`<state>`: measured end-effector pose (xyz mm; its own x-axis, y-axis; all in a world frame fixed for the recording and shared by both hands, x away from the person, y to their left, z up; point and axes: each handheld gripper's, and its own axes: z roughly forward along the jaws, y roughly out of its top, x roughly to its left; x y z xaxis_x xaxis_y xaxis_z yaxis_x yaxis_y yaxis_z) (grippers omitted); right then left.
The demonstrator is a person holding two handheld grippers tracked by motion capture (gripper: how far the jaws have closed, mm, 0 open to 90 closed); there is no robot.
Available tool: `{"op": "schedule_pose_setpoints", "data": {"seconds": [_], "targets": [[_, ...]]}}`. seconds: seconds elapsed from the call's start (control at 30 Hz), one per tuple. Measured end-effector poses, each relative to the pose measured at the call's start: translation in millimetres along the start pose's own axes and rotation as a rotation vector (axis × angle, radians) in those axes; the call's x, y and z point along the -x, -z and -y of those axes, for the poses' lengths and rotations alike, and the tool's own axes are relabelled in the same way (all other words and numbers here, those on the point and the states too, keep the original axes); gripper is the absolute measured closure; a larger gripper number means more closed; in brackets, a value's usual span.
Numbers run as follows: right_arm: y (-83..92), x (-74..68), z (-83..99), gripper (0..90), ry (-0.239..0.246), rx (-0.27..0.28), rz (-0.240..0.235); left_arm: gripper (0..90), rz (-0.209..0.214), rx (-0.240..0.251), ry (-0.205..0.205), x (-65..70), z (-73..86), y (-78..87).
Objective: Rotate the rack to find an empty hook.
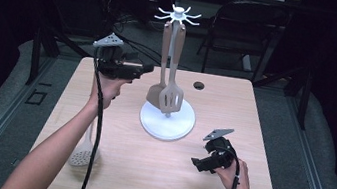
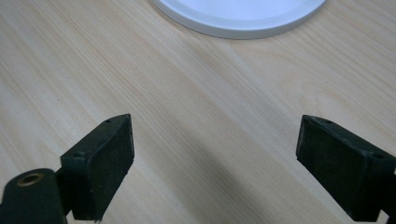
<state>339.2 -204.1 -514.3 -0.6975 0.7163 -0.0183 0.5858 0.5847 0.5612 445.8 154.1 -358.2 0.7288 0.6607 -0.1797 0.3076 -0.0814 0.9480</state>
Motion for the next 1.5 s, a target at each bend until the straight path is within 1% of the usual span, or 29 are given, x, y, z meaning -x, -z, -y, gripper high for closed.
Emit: {"op": "schedule_pose_setpoints", "data": {"seconds": [0.03,0.1,0.13,0.17,0.2,0.23,0.27,0.3,0.33,0.37,0.4,0.47,0.5,0.53,0.6,0.67,0.7,0.73,0.77,0.87,0.9,0.93,0.97,1.03,1.07,1.1,1.23,1.43,1.5], "targets": [[0.0,0.5,0.2,11.1,-0.002,0.0,0.006,31.2,-0.017,0.006,0.003,-2.2,-3.0,2.1],[-0.5,0.0,-0.2,11.4,0.001,0.003,-0.001,40.3,-0.024,0.011,0.002,-3.0,-4.5,3.4],[-0.7,-0.5,-0.3,11.7,0.008,0.0,0.01,44.7,-0.027,0.016,0.0,-3.4,-6.2,4.6],[-0.9,-0.7,-0.5,11.8,0.011,-0.005,0.007,49.7,-0.047,0.026,-0.014,-2.9,-10.2,6.9],[-0.9,-0.7,-0.5,11.8,0.011,-0.005,0.007,54.1,-0.047,0.026,-0.014,-2.9,-10.2,6.9],[-1.3,-0.8,-0.5,11.9,0.011,-0.009,0.005,54.1,-0.048,0.035,-0.022,-2.6,-12.3,8.0],[-2.2,-0.7,-0.1,11.9,0.011,-0.01,0.004,57.9,-0.056,0.04,-0.029,-2.0,-14.6,8.9],[-2.6,-0.8,0.4,11.9,0.013,-0.016,0.006,66.3,-0.054,0.059,-0.047,-0.9,-19.2,10.8],[-2.4,-0.8,0.5,11.9,0.012,-0.012,0.006,70.4,-0.054,0.062,-0.058,0.0,-21.8,11.3],[-1.9,-0.8,0.5,11.9,0.009,-0.01,0.007,74.3,-0.056,0.062,-0.068,1.2,-24.6,11.6],[-1.4,-0.5,0.3,11.9,0.011,-0.01,0.006,77.8,-0.047,0.067,-0.075,2.0,-27.1,11.5],[-1.1,-0.3,0.0,11.8,0.009,-0.009,0.007,83.8,-0.046,0.073,-0.1,4.8,-32.0,11.5],[-1.3,-0.5,-0.1,11.7,0.008,-0.008,0.007,85.8,-0.039,0.077,-0.11,5.8,-34.2,11.1],[-1.5,-0.5,-0.3,11.7,0.009,-0.008,0.006,87.2,-0.029,0.081,-0.12,6.8,-36.2,11.2],[-1.5,-0.8,-0.7,11.7,0.011,-0.011,0.004,89.7,-0.033,0.089,-0.139,9.9,-41.1,11.4],[-1.6,-0.7,-0.9,11.7,0.01,-0.009,-0.004,90.0,-0.027,0.093,-0.141,10.7,-43.7,11.8],[-2.4,-0.7,-0.8,11.6,0.01,-0.007,-0.006,90.0,-0.027,0.101,-0.148,12.8,-48.9,11.7],[-2.4,-0.7,-0.8,11.6,0.01,-0.007,-0.006,90.0,-0.027,0.101,-0.148,12.8,-48.9,11.7],[-2.2,-0.8,-0.9,11.6,0.012,-0.009,-0.003,90.0,-0.023,0.108,-0.151,14.7,-54.5,11.2],[-2.5,-1.0,-0.8,11.6,0.011,-0.006,-0.004,90.0,-0.026,0.115,-0.161,17.0,-60.2,10.7],[-2.0,-0.9,-1.0,11.7,0.017,-0.012,0.004,90.0,-0.026,0.121,-0.159,18.9,-65.8,9.6],[-1.9,-0.9,-1.0,11.8,0.017,-0.012,0.004,90.0,-0.026,0.121,-0.159,18.9,-65.8,9.6],[-1.8,-1.1,-0.9,11.8,0.016,-0.012,0.007,90.0,-0.023,0.13,-0.162,21.2,-70.7,8.5],[-1.9,-0.9,-0.7,11.8,0.016,-0.013,0.005,90.0,-0.024,0.131,-0.17,23.6,-75.0,7.2],[-2.4,-1.1,-0.5,11.8,0.009,-0.005,-0.005,90.0,-0.026,0.132,-0.175,24.5,-77.0,6.6],[-2.1,-0.6,-0.4,11.9,0.014,-0.009,0.001,90.0,-0.025,0.131,-0.178,25.2,-78.9,6.2],[-1.5,-0.5,-0.3,12.0,0.018,-0.016,0.008,90.0,-0.03,0.135,-0.183,27.5,-83.9,3.7],[-1.7,-0.6,-0.3,12.0,0.02,-0.017,0.008,90.0,-0.03,0.135,-0.185,28.4,-85.1,0.7],[-2.3,-1.0,-0.2,12.1,0.017,-0.011,0.0,90.0,-0.034,0.139,-0.188,28.0,-85.8,0.8]]}}
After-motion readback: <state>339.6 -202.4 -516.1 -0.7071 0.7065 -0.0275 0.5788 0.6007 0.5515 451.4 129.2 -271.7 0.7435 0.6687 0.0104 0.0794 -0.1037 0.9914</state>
